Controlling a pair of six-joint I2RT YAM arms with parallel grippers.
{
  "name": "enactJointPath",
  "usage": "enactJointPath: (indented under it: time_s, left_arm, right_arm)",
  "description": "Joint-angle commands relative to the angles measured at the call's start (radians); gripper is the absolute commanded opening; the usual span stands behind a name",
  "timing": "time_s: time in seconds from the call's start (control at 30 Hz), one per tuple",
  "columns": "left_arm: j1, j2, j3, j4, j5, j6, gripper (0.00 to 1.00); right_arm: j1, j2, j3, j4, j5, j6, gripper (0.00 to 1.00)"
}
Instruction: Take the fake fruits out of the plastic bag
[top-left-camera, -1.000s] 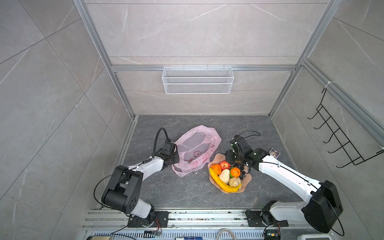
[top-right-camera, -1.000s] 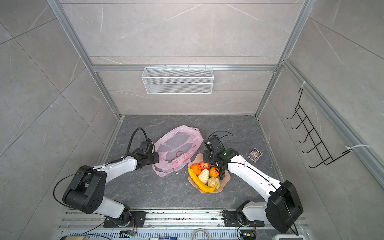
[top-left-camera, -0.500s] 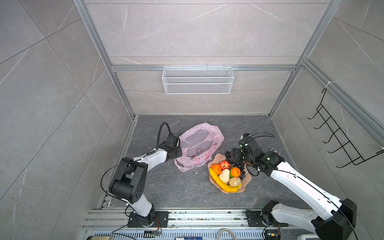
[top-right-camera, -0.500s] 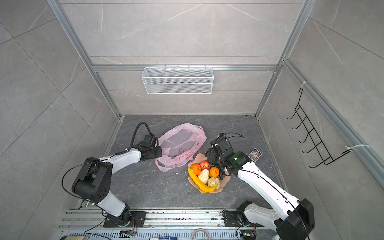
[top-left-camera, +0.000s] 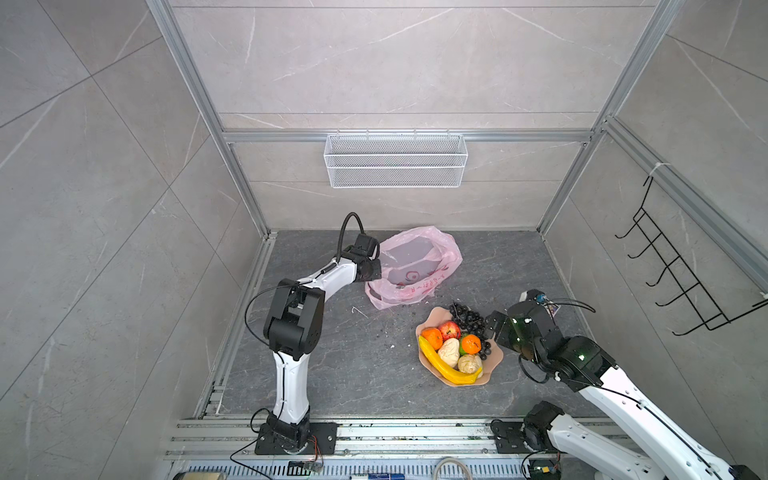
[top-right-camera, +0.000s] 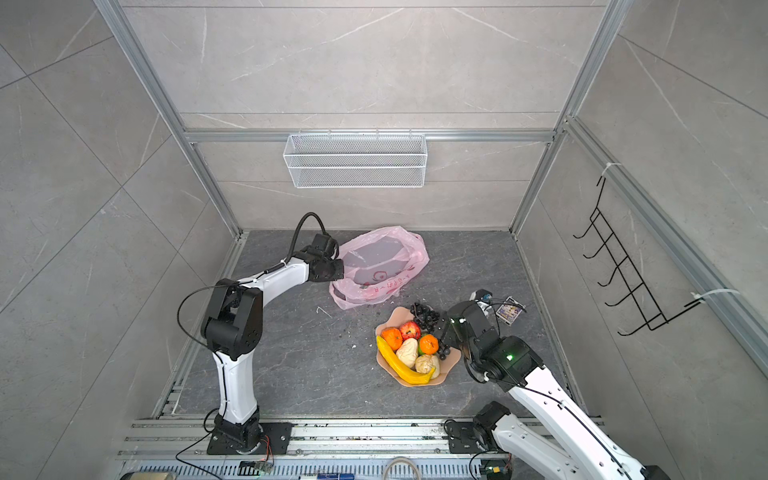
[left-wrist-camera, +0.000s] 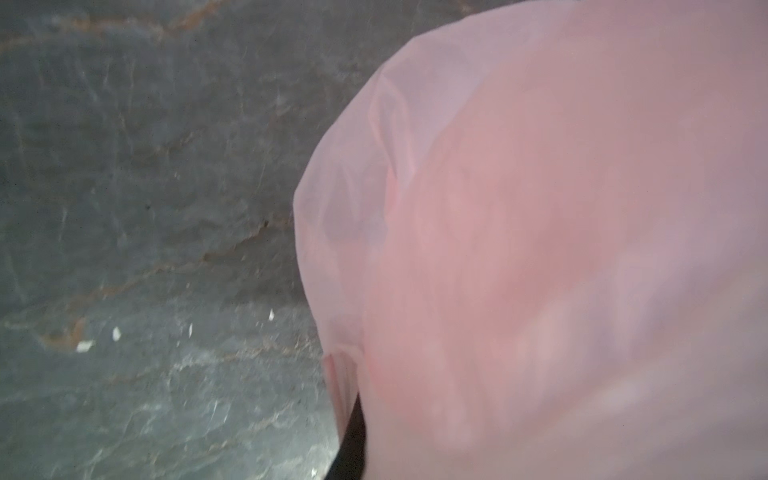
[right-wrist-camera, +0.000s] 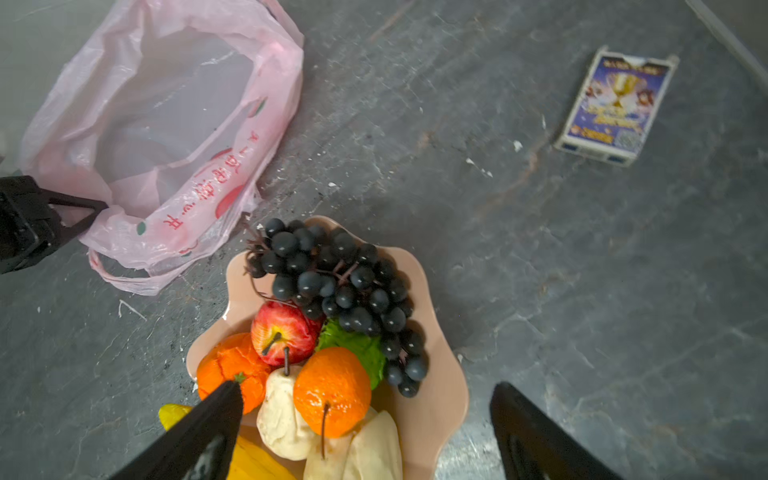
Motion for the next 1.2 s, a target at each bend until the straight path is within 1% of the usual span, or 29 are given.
enactJointPath:
  time_s: [0.0,0.03,0.1,0.17,0.2,0.27,0.33,0.47,0.6,0.67,0.77,0.93,1.1,1.17]
  left_arm:
    - [-0.02,0.058,0.139,-0.096,-0.003,0.062,0.09]
    - [-0.024,0.074,0.171,-0.116,-0.004,0.068,0.12]
    - [-0.029,0.1,0.231,-0.165,-0.006,0.071,0.22]
    - [-0.03,0.107,0.264,-0.193,-0.007,0.064,0.37]
    - [-0.031,0.105,0.279,-0.214,-0.01,0.059,0.44]
    - [-0.031,0.094,0.303,-0.255,-0.01,0.047,0.52]
    - [-0.031,0.061,0.305,-0.288,-0.009,0.032,0.58]
    - [-0.031,-0.048,0.221,-0.283,-0.004,-0.002,0.62]
    - [-0.031,-0.175,0.065,-0.223,-0.011,-0.033,0.63]
    - [-0.031,-0.234,-0.018,-0.188,-0.019,-0.051,0.63]
    - [-0.031,-0.32,-0.137,-0.134,-0.025,-0.08,0.62]
    - [-0.031,-0.45,-0.323,-0.041,-0.035,-0.12,0.62]
    - [-0.03,-0.547,-0.438,-0.006,-0.057,-0.136,0.61]
    - [-0.03,-0.578,-0.466,-0.001,-0.068,-0.136,0.61]
  right_arm:
    - [-0.006,-0.053,-0.069,-0.054,0.032,0.104,0.98]
    - [-0.006,-0.061,-0.089,-0.047,0.026,0.119,0.99]
    - [-0.007,-0.074,-0.13,-0.042,0.018,0.159,0.99]
    - [-0.007,-0.087,-0.163,-0.022,0.005,0.185,0.99]
    - [-0.008,-0.094,-0.179,-0.014,0.001,0.191,0.99]
    - [-0.01,-0.108,-0.208,0.02,-0.021,0.227,0.99]
    - [-0.009,-0.121,-0.233,0.038,-0.029,0.254,0.99]
    - [-0.01,-0.15,-0.282,0.086,-0.052,0.283,0.98]
    - [-0.01,-0.205,-0.353,0.144,-0.068,0.318,0.98]
    - [-0.009,-0.23,-0.381,0.18,-0.076,0.319,0.96]
    - [-0.01,-0.247,-0.414,0.224,-0.084,0.325,0.89]
    - [-0.009,-0.226,-0.44,0.3,-0.083,0.311,0.77]
    - [-0.008,-0.18,-0.452,0.365,-0.078,0.3,0.68]
    - [-0.01,-0.153,-0.458,0.401,-0.087,0.297,0.62]
